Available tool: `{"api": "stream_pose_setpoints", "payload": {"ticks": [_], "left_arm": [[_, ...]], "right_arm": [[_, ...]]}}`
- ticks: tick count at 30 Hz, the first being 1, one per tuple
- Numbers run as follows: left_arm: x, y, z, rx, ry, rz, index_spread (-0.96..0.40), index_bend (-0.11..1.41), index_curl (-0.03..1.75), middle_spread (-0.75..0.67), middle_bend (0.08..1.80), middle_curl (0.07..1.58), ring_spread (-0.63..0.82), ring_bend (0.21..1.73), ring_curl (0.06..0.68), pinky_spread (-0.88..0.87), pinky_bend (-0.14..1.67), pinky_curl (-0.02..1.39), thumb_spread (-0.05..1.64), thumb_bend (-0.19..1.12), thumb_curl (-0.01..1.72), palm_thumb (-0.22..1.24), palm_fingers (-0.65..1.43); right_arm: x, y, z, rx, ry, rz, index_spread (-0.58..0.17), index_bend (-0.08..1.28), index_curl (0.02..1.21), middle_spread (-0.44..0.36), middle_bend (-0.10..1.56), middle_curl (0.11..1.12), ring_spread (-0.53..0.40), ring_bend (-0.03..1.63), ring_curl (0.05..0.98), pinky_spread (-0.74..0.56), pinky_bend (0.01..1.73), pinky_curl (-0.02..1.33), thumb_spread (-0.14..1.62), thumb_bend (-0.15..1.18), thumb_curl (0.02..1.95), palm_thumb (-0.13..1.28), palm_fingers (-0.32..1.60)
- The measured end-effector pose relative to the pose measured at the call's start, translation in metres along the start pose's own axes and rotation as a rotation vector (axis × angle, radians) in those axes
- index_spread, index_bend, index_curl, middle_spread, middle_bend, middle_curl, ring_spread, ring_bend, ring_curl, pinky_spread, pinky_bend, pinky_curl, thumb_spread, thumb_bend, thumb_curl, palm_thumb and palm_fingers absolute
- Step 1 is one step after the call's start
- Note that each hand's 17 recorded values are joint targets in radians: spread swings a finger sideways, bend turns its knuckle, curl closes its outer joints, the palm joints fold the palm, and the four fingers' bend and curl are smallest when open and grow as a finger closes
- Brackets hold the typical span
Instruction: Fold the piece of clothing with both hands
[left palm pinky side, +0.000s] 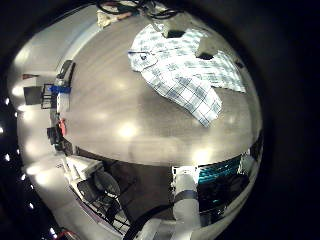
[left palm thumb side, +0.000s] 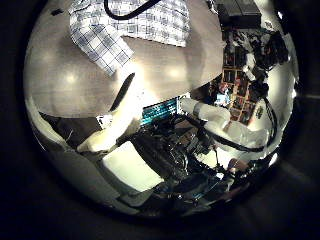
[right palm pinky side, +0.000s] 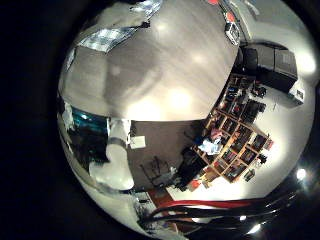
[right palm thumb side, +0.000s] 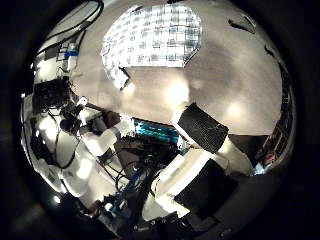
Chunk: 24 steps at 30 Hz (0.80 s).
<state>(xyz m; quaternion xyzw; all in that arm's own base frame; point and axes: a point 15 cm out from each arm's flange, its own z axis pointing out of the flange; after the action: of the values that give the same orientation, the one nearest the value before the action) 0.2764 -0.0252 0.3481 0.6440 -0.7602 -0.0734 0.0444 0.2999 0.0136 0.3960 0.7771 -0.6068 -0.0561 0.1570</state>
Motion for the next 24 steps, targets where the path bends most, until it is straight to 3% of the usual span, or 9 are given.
{"api": "stream_pose_setpoints", "payload": {"ticks": [11,15,24], "left_arm": [[0.0,-0.005,0.021,-0.044,-0.011,0.053,-0.14,0.2,0.51,0.07,0.19,0.38,0.11,0.69,0.177,0.18,0.26,0.4,1.2,-0.02,0.33,0.38,0.35],[-0.008,-0.019,0.041,-0.047,-0.033,0.104,-0.14,0.19,0.51,0.07,0.18,0.37,0.11,0.69,0.177,0.18,0.26,0.4,1.2,-0.02,0.33,0.38,0.35],[-0.03,-0.04,0.103,-0.089,-0.03,0.109,-0.08,0.15,0.45,0.12,0.17,0.36,0.17,0.71,0.192,0.2,0.34,0.42,1.17,-0.03,0.32,0.34,0.21]], "right_arm": [[-0.001,-0.006,0.006,-0.027,-0.001,-0.006,-0.427,0.18,0.31,-0.101,0.42,0.38,-0.142,0.86,0.19,0.14,0.82,0.02,1.33,-0.01,0.34,0.58,0.38],[-0.001,-0.01,0.009,-0.041,-0.005,-0.007,-0.427,0.18,0.32,-0.102,0.42,0.38,-0.142,0.86,0.19,0.14,0.83,0.01,1.34,-0.01,0.34,0.58,0.38],[-0.004,-0.021,0.024,-0.094,-0.016,-0.006,-0.424,0.17,0.31,-0.101,0.41,0.38,-0.142,0.86,0.192,0.14,0.84,0.0,1.34,-0.01,0.34,0.58,0.37]]}}
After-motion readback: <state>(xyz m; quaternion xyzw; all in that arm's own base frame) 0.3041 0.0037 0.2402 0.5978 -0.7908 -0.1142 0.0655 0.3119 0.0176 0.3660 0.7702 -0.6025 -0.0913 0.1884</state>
